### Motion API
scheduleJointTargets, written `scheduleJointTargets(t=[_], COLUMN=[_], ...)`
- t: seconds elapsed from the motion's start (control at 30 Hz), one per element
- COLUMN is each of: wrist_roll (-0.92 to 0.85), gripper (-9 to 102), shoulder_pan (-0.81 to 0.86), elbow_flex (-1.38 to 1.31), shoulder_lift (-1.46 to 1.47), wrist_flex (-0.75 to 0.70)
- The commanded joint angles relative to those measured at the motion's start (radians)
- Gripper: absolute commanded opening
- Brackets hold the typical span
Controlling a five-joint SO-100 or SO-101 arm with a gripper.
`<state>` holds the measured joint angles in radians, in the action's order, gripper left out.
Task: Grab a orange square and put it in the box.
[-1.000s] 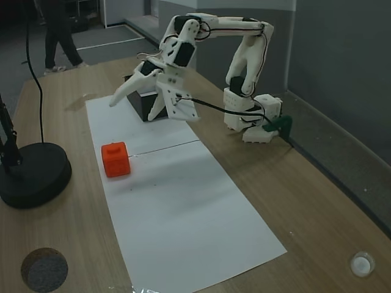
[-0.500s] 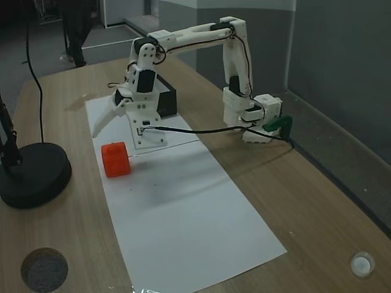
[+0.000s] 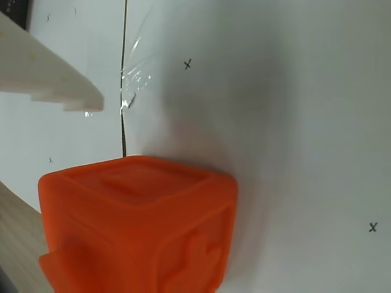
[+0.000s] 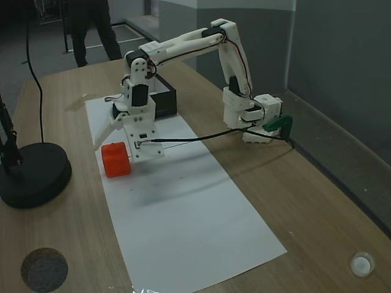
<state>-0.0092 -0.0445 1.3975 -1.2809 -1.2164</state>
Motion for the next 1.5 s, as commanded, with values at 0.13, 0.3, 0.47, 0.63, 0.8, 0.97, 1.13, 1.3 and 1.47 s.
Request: scheduleJointTargets(t=[0.13,0.3,0.47,0.63,0.8,0.97,1.13,1.3,1.47], wrist_roll=[-0.054,-0.054,-0.054,-0.054,-0.054,-0.046,-0.044,-0.046,-0.043], gripper=[12,12,8,4,13,36,39,39,40], shoulder_pan=[0.002,0.002,0.002,0.002,-0.003,0.002,-0.003,-0.006,0.002], elbow_flex=[-0.057,-0.054,-0.054,-0.061,-0.055,-0.054,-0.052,-0.086,-0.25], shoulder_lift=[-0.023,-0.023,-0.023,-0.023,-0.023,-0.023,-0.021,0.029,0.029], wrist_flex=[0.008,0.008,0.008,0.008,0.008,0.006,0.006,-0.009,-0.16])
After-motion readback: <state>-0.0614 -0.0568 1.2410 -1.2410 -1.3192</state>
